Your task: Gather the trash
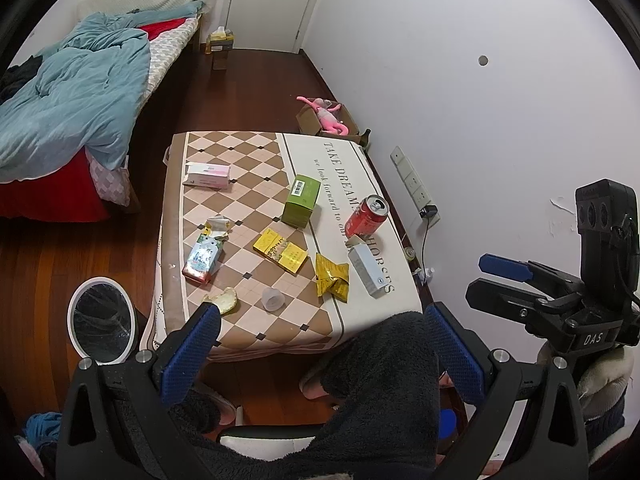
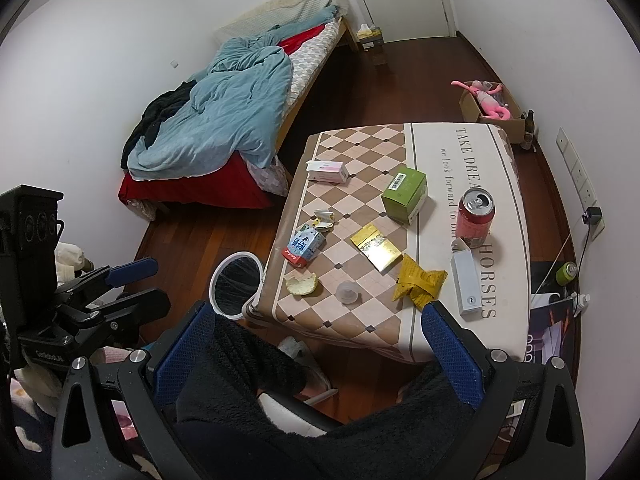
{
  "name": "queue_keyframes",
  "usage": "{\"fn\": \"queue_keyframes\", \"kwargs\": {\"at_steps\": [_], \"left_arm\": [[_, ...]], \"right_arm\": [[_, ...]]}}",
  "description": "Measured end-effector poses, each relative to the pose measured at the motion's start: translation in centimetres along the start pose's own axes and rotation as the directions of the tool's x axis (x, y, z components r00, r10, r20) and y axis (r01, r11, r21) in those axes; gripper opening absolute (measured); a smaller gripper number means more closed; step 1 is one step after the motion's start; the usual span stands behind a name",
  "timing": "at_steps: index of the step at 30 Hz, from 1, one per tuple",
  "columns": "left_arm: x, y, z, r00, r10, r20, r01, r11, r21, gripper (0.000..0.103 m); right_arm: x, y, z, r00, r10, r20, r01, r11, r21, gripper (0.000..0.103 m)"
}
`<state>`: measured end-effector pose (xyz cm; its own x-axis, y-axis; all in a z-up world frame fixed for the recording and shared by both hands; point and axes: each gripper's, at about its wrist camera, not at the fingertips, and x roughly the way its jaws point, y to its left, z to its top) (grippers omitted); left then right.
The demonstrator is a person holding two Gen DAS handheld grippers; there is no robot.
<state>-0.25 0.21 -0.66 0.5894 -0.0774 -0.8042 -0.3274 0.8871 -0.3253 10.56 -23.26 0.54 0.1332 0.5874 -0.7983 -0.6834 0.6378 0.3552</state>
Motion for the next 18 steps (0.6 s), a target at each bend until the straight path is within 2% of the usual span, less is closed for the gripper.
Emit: {"fn": "queue_keyframes", "kwargs": {"at_steps": [14,16,18], "left_arm": [[0.5,-0.7,0.0,1.0,0.007,-0.006,-0.007,1.0,0.003,0.103],[1.2,-0.7,0.3,0.999,0.047,0.001,-0.047,0.999,0.0,0.103],[2.6,-0.4,0.7,0.988,0.154,0.02,-0.154,0.988,-0.004,0.103]], "right_arm": [[0.0,-0.2,0.1,1.0,0.002,-0.002,-0.002,1.0,0.001,0.103],[0.1,-0.1,0.1,1.0,0.004,-0.002,-0.004,1.0,0.003,0.103],[0.0,-0.2,0.1,1.0,-0.001,-0.001,0.001,1.0,0.006,0.103]]}}
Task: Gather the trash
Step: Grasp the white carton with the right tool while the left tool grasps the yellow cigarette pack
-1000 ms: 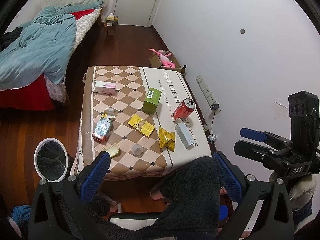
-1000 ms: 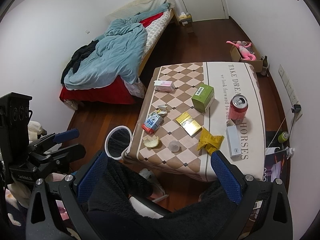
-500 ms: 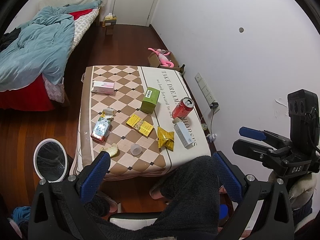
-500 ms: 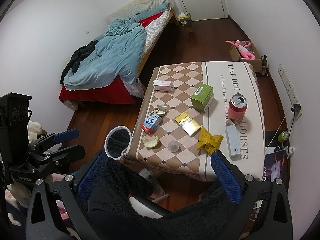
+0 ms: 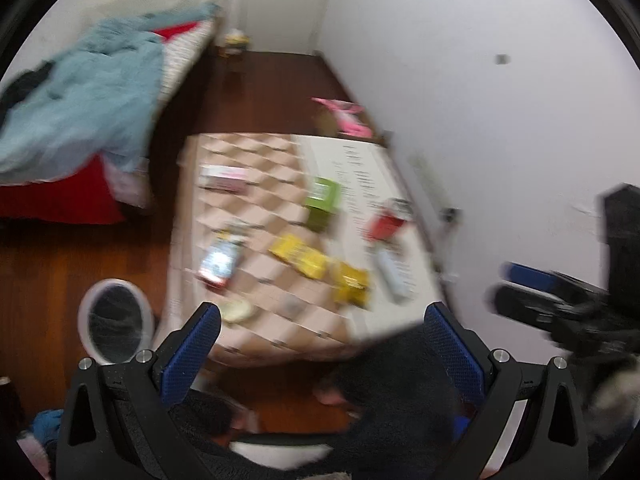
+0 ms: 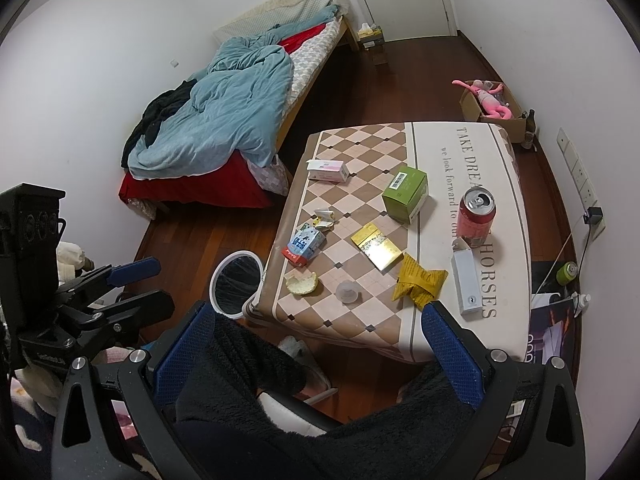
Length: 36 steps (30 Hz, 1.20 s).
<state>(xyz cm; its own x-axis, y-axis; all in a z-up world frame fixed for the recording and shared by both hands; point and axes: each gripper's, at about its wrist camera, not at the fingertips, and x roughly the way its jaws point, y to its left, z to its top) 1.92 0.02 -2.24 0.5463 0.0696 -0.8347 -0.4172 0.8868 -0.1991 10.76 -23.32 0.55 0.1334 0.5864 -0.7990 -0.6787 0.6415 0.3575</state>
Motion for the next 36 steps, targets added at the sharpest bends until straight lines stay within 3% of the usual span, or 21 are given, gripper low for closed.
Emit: {"fn": "queue_keyframes", "kwargs": {"at_steps": [5,9,11,13,14,20,26,29,30,31,34,36], "left_arm": [[7.3,1.6,1.7,0.983,0.18,-0.035,-0.182,0.983,-0.039,0.103],[14.6,2.5,2.7,0.964,0.221,-0.146,-0.233,0.97,-0.074,0.103],[18.7,2.8,3.2,0.954,0.212,-0.214,-0.239,0.965,-0.106,0.103],[21.8,2.9,3.5,0.941,0.204,-0.27,-0.247,0.96,-0.136,0.103],[23.8,2.9,3.7,0.932,0.2,-0.301,-0.256,0.954,-0.158,0.103],[32.4,2.9,3.2,0.88,0.112,-0.461,-0.269,0.919,-0.29,0.1],[36.2,3.9,2.7,0.863,0.029,-0.505,-0.274,0.866,-0.419,0.099],[36.1,4.3,2.7,0.867,0.038,-0.497,-0.3,0.836,-0.459,0.085],[36.0,4.1,2.8,0.868,0.048,-0.494,-0.304,0.838,-0.452,0.075],[35.7,3.8,2.9,0.869,0.065,-0.49,-0.305,0.851,-0.428,0.069],[34.2,2.4,3.1,0.874,0.122,-0.471,-0.289,0.909,-0.301,0.052],[32.6,1.2,3.1,0.873,0.172,-0.456,-0.277,0.945,-0.174,0.034]], "right_arm": [[1.5,-2.2,0.2,0.997,-0.074,0.023,0.072,0.993,0.097,0.103],[4.9,-6.8,0.3,0.973,-0.223,0.05,0.208,0.955,0.212,0.103],[7.6,-9.5,0.3,0.951,-0.31,0.021,0.295,0.922,0.25,0.099],[10.1,-12.0,0.3,0.937,-0.348,-0.011,0.337,0.899,0.281,0.069],[11.9,-13.5,0.1,0.929,-0.368,-0.045,0.364,0.884,0.293,0.063],[20.2,-19.3,-0.9,0.917,-0.353,-0.183,0.397,0.85,0.347,0.062],[24.6,-21.3,-1.4,0.908,-0.338,-0.248,0.411,0.839,0.356,0.062],[26.0,-21.4,-1.3,0.901,-0.339,-0.272,0.419,0.842,0.34,0.062],[26.3,-21.5,-1.2,0.899,-0.341,-0.274,0.422,0.842,0.335,0.06],[26.6,-21.5,-1.2,0.899,-0.341,-0.274,0.421,0.846,0.327,0.049],[26.7,-21.5,-1.2,0.897,-0.344,-0.277,0.423,0.85,0.314,0.047],[26.4,-21.5,-1.4,0.897,-0.337,-0.287,0.421,0.849,0.318,0.045]]}}
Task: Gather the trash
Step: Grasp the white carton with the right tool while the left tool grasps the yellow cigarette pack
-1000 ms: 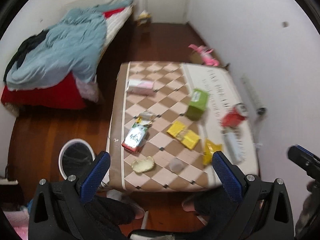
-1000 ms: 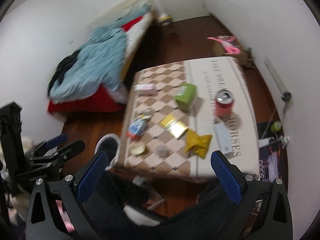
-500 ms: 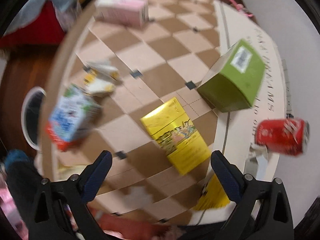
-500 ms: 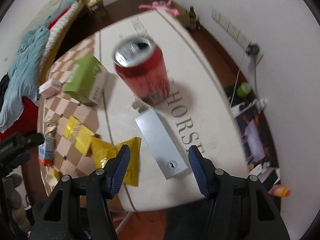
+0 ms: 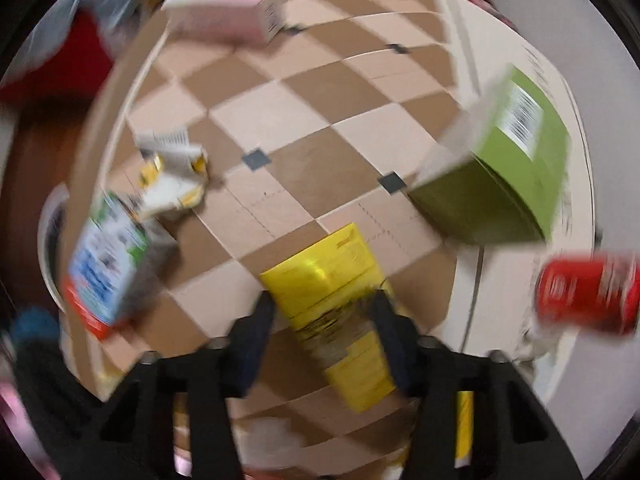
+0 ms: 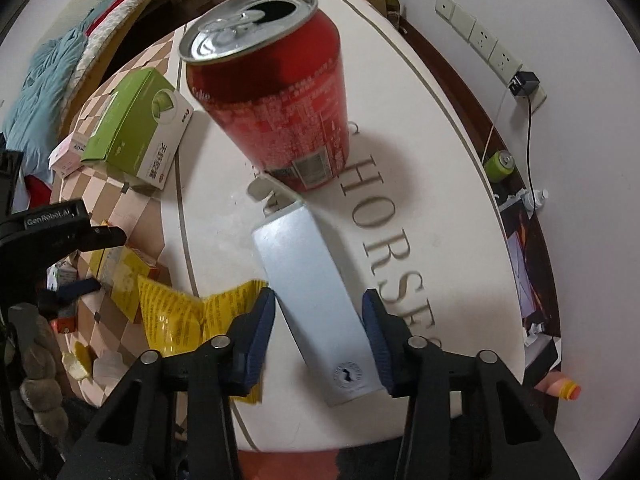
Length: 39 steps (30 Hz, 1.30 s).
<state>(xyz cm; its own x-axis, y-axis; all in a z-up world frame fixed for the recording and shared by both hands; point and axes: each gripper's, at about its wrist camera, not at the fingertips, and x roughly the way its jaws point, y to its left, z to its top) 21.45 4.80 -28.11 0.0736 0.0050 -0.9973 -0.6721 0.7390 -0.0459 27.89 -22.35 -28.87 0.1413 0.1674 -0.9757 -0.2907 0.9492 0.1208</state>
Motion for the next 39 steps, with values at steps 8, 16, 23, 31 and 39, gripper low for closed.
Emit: {"fn": "queue_keyframes", "kwargs": {"at_steps": [8,16,23,31,39], "left_arm": [[-1.2,-0.7,-1.8,0.997,-0.036,-0.068,0.041,0.997,0.07,0.055],[-2.1,1.3,-0.9,0.975,-0.186,-0.119,0.156,0.961,-0.229,0.072],[-3.2,-2.0,-0.3,0.988,0.014,-0.152,-0.054,0.963,-0.262,0.077],[-7.9,-8.2,-2.7,0.991,0.13,-0.016,-0.126,0.981,0.144,0.061],[-10.3,-8.5,-5.3,0.996,0.094,0.004,-0.092,0.973,0.214,0.066]], "right_arm": [[-0.3,-0.7,-2.3,0.994,0.051,-0.097,-0.049,0.999,0.024,0.044],[-0.1,-0.5,-2.1,0.998,0.024,-0.06,-0.022,0.999,0.034,0.044],[0.4,-0.6,-1.0,0.999,0.0,-0.032,0.002,0.998,0.068,0.045],[0.2,-0.6,-1.1,0.999,-0.011,-0.04,0.013,0.998,0.06,0.037],[0.1,-0.5,-2.0,0.997,0.001,-0.081,-0.001,1.0,-0.005,0.038]]}}
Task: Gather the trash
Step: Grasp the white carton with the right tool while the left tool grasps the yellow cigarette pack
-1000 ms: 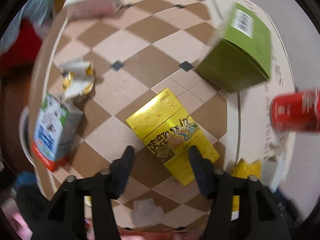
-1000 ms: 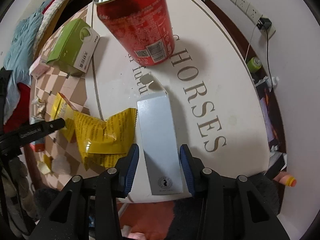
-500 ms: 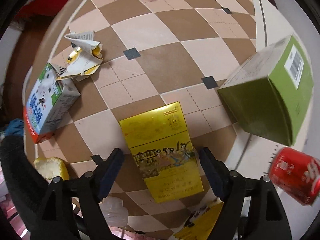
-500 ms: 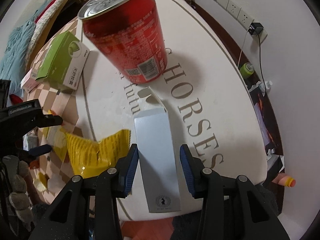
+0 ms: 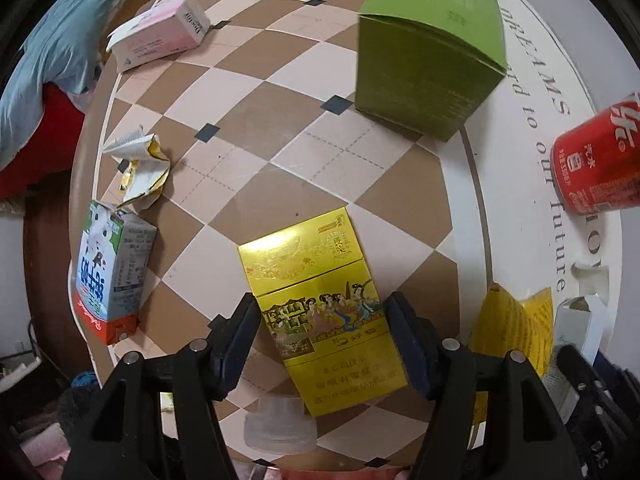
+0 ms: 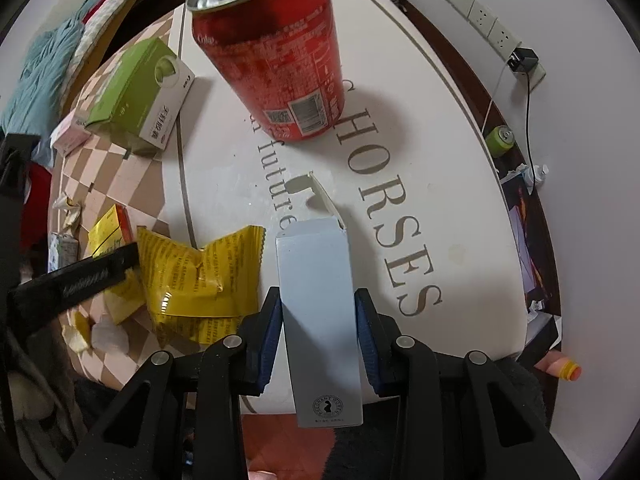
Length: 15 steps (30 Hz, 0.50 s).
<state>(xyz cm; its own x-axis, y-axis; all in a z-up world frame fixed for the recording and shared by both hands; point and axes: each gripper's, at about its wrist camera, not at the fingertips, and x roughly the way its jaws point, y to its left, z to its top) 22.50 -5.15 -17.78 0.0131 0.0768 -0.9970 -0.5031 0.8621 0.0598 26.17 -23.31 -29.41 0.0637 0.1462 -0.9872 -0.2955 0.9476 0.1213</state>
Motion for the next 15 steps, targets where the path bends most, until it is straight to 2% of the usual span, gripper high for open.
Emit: {"fn": "queue_keyframes", "kwargs": {"at_steps": [4,6,7,8,12,14,15], "left_arm": [[-1.2,0.0,-0.9,0.999,-0.034,0.019,0.034,0.999,-0.004,0.062],[-1.8,0.2,-0.6,0.999,-0.024,0.035,0.023,1.0,0.019,0.061],[-1.2,-0.9,-0.9,0.999,-0.014,0.042,0.012,0.999,0.03,0.06],[-0.7,-1.3,-2.6,0.999,-0.004,0.051,0.002,0.999,0.042,0.06],[-4.3,-1.9,-4.4,0.992,0.001,0.129,-0.012,0.997,0.081,0.06],[-8.2,-1.0,-6.4,0.982,0.006,0.19,-0.026,0.994,0.104,0.06],[-8.4,0.4,-6.1,0.975,0.008,0.221,-0.033,0.993,0.11,0.06]], "right_arm": [[1.2,-0.4,-0.2,1.0,0.0,-0.02,0.001,1.0,0.009,0.038],[1.8,-0.5,-0.3,1.0,0.001,-0.028,-0.001,1.0,0.015,0.038],[1.7,-0.4,-0.3,1.0,-0.008,-0.021,0.008,1.0,0.01,0.038],[1.7,-0.2,-0.3,1.0,-0.016,-0.018,0.016,1.0,0.005,0.038],[1.5,0.1,-0.6,1.0,-0.025,-0.006,0.025,1.0,0.005,0.037],[0.6,0.1,-0.8,1.0,-0.022,0.019,0.021,1.0,0.009,0.037],[0.2,0.2,-0.9,0.999,-0.019,0.031,0.019,1.0,0.01,0.037]]}}
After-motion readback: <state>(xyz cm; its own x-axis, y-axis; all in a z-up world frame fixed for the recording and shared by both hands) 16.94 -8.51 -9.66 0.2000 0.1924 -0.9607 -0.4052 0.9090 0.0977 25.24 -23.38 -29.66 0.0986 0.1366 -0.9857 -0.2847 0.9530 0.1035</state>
